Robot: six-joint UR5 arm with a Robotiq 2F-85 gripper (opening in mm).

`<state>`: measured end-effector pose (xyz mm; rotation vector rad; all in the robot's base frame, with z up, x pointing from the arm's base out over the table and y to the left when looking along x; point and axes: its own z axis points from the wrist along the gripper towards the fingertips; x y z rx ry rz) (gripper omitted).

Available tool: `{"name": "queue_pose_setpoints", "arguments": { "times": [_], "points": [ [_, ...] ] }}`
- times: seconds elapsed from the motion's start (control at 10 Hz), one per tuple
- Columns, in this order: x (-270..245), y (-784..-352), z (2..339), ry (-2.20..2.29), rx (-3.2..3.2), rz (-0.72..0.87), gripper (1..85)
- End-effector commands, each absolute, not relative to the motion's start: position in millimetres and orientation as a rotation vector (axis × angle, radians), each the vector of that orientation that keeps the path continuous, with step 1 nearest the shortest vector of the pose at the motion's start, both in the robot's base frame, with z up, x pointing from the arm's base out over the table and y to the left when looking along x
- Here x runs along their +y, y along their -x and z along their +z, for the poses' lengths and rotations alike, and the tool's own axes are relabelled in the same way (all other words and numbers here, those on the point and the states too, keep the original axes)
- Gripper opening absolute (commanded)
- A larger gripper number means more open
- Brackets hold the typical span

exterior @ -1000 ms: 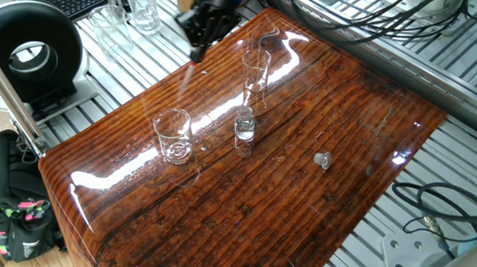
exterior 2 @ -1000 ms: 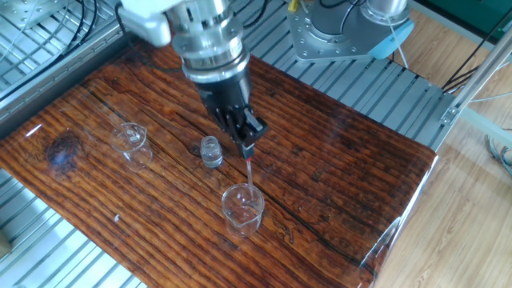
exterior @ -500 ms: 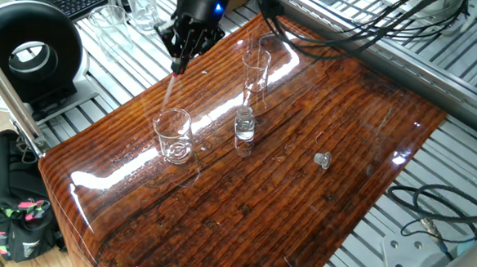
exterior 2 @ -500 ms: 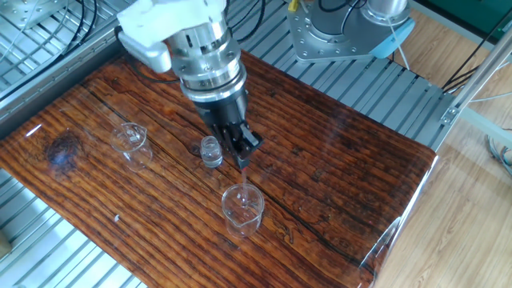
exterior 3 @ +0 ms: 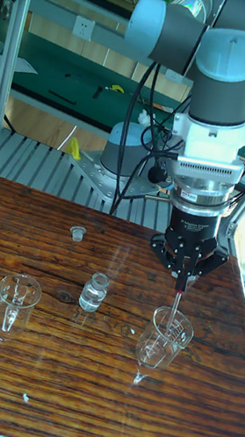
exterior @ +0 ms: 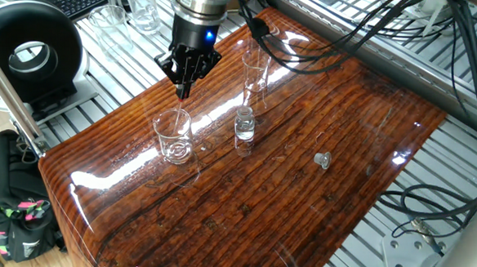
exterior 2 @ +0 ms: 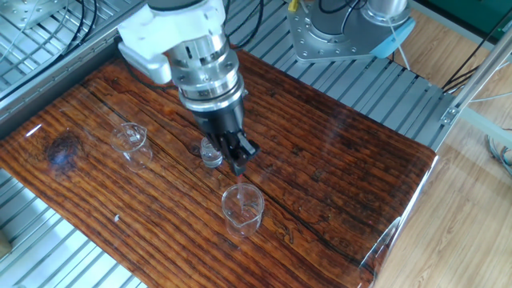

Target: Transfer liquid using a dropper

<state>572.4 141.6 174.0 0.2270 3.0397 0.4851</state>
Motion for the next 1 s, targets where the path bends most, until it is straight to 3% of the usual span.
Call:
{"name": "queue_pose_setpoints", "arguments": {
  "times": [0.0,0.9],
  "points": [
    [148,-578,167,-0.229,3.022,0.500,1.7],
    [157,-576,144,-0.241,3.020,0.465,1.7]
  ]
}}
